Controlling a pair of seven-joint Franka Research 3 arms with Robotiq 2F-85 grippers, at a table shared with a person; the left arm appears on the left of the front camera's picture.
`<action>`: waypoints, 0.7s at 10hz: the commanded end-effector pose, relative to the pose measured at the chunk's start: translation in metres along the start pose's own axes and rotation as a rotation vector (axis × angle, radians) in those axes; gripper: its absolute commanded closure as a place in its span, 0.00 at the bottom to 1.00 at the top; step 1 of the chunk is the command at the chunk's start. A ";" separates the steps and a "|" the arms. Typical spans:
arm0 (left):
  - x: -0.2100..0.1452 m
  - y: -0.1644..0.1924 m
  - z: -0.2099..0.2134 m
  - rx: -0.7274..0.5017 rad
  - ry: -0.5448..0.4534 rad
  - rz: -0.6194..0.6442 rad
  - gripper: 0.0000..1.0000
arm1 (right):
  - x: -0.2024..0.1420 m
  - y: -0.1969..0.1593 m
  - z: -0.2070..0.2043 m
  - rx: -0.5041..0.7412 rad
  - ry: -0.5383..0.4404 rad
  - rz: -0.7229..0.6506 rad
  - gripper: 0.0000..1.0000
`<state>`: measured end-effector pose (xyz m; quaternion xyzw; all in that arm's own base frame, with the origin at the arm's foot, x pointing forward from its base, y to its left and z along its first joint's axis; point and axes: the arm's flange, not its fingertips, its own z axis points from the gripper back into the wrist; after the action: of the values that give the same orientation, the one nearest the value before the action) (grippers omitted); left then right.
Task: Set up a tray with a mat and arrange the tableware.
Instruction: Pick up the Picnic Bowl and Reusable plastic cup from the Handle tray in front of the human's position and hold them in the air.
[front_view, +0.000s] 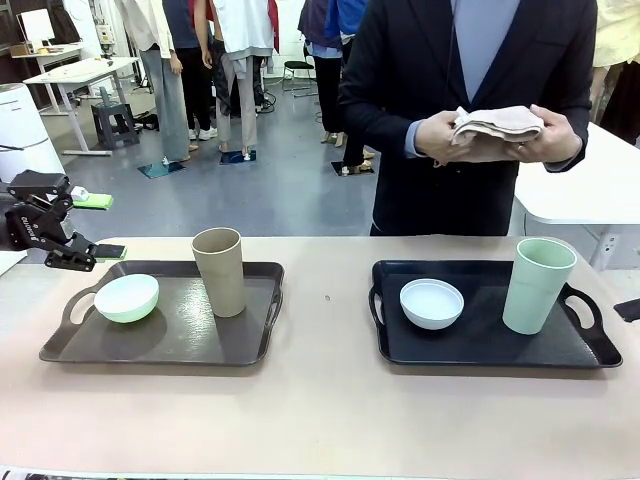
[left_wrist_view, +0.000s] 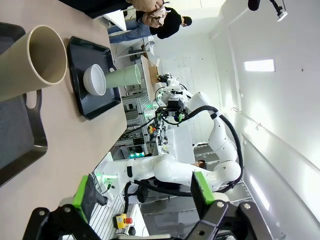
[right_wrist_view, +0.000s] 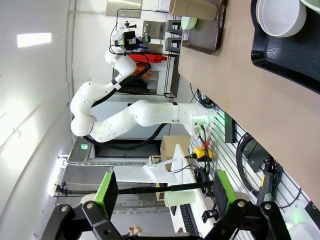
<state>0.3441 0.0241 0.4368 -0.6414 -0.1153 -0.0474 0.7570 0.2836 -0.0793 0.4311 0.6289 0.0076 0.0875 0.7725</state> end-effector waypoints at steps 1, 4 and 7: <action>-0.002 -0.002 0.001 -0.009 -0.002 -0.011 0.00 | -0.001 0.000 -0.001 0.018 -0.005 0.018 0.00; 0.021 -0.032 -0.019 0.072 0.039 -0.093 0.00 | 0.000 0.000 0.000 0.000 0.000 0.000 0.00; 0.064 -0.117 -0.104 0.345 0.217 -0.354 0.00 | -0.007 0.105 0.012 -0.398 -0.264 0.054 0.00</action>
<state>0.3747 -0.0777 0.5409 -0.5196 -0.1506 -0.1887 0.8196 0.2772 -0.0910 0.5016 0.5414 -0.1118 0.0318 0.8327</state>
